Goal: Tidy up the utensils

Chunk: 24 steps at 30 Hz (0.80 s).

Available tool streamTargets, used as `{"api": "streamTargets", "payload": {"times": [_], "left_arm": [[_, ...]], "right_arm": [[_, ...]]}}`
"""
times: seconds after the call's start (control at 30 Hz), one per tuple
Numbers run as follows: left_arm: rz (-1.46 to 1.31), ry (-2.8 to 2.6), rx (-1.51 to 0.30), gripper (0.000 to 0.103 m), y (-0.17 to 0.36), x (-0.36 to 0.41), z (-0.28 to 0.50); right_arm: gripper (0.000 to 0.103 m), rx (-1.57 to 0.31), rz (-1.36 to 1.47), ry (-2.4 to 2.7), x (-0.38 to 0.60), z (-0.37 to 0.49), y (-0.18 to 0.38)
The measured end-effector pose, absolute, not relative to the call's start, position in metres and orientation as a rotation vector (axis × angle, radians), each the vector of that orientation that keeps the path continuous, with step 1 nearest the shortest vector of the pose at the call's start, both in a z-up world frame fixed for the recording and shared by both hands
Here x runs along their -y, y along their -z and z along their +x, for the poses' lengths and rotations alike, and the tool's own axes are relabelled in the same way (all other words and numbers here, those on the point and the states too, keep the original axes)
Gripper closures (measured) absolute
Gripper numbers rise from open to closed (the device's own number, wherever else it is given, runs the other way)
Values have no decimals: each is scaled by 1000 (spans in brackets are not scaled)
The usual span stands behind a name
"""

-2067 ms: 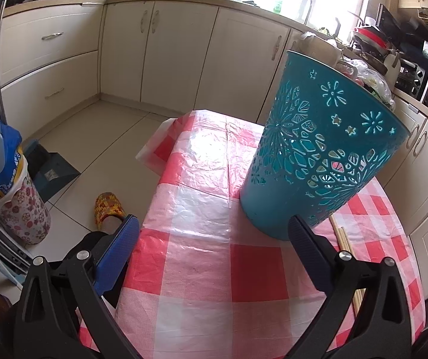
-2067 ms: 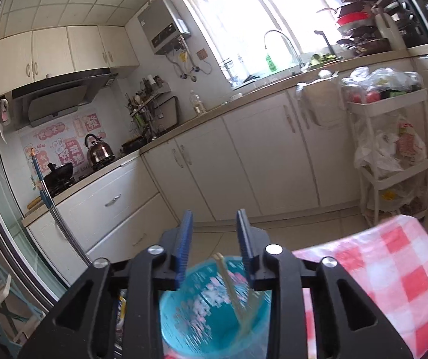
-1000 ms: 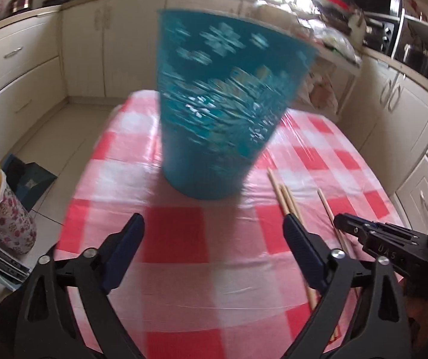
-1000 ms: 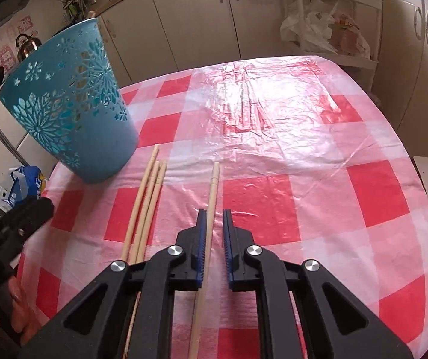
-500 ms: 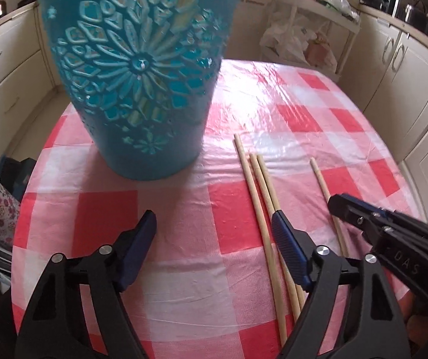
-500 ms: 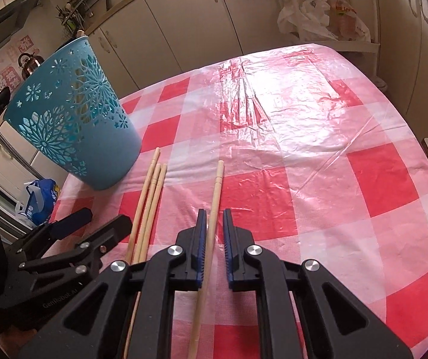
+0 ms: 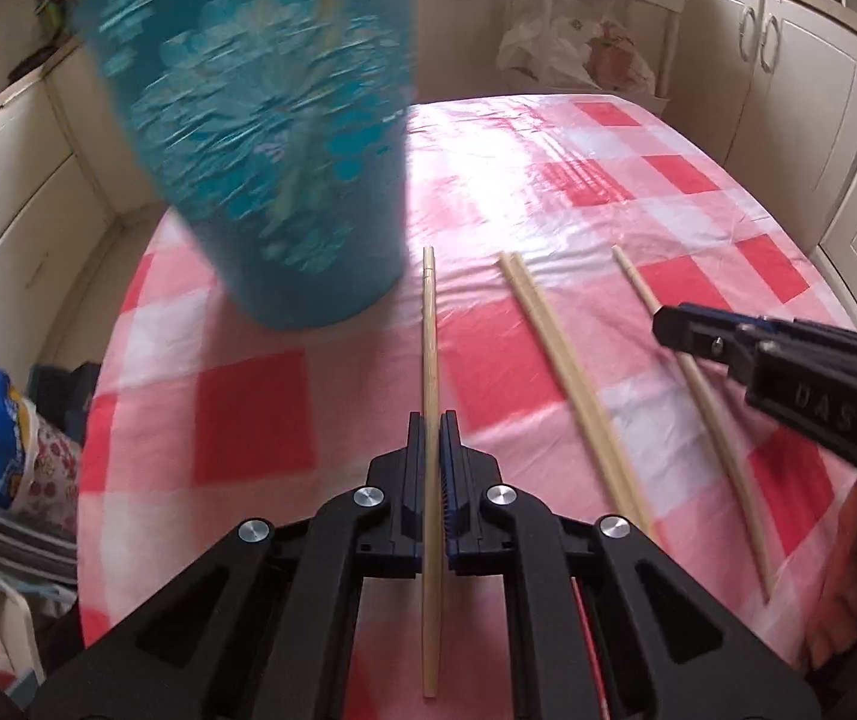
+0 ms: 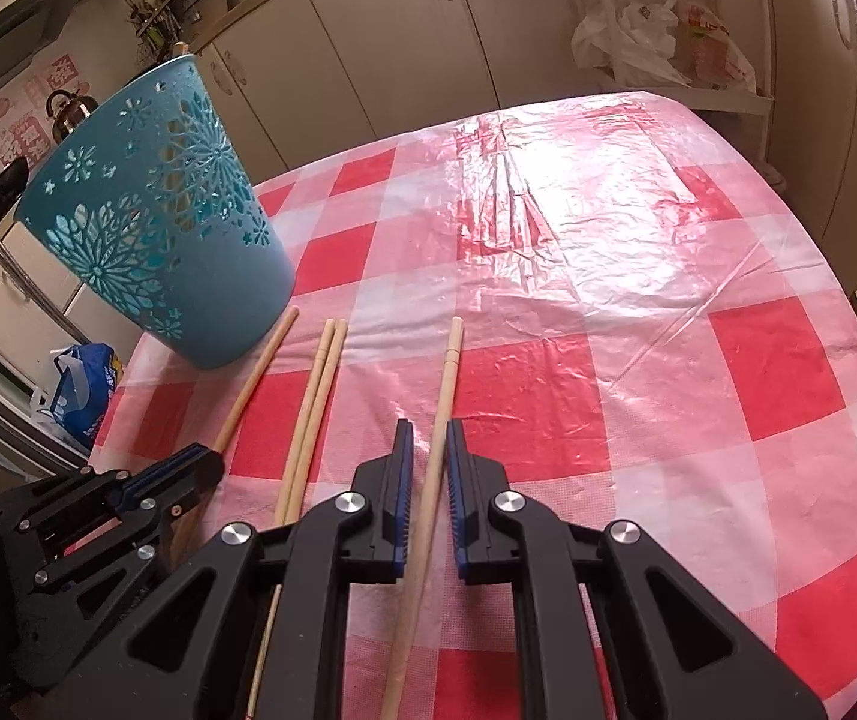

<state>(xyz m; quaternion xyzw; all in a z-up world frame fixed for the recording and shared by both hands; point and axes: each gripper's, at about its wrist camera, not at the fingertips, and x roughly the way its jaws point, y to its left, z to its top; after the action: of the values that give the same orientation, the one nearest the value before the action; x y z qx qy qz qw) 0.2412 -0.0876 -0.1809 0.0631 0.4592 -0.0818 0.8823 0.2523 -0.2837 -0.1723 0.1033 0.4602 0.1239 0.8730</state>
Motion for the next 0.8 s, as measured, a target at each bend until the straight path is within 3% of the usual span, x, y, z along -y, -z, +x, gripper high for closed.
{"api": "streamTargets", "payload": {"times": [0.27, 0.4, 0.67, 0.7, 0.8], "left_arm": [[80, 201, -1028, 95, 171, 54, 214], [109, 177, -984, 75, 167, 65, 243], [170, 158, -1004, 70, 182, 82, 285], [176, 163, -1004, 70, 182, 83, 286], [196, 209, -995, 98, 182, 87, 284]], "right_arm": [[91, -958, 205, -233, 281, 254, 170], [90, -960, 196, -223, 282, 256, 171], [90, -961, 121, -198, 272, 263, 170], [90, -961, 103, -195, 270, 263, 170], [94, -963, 86, -207, 266, 261, 170]]}}
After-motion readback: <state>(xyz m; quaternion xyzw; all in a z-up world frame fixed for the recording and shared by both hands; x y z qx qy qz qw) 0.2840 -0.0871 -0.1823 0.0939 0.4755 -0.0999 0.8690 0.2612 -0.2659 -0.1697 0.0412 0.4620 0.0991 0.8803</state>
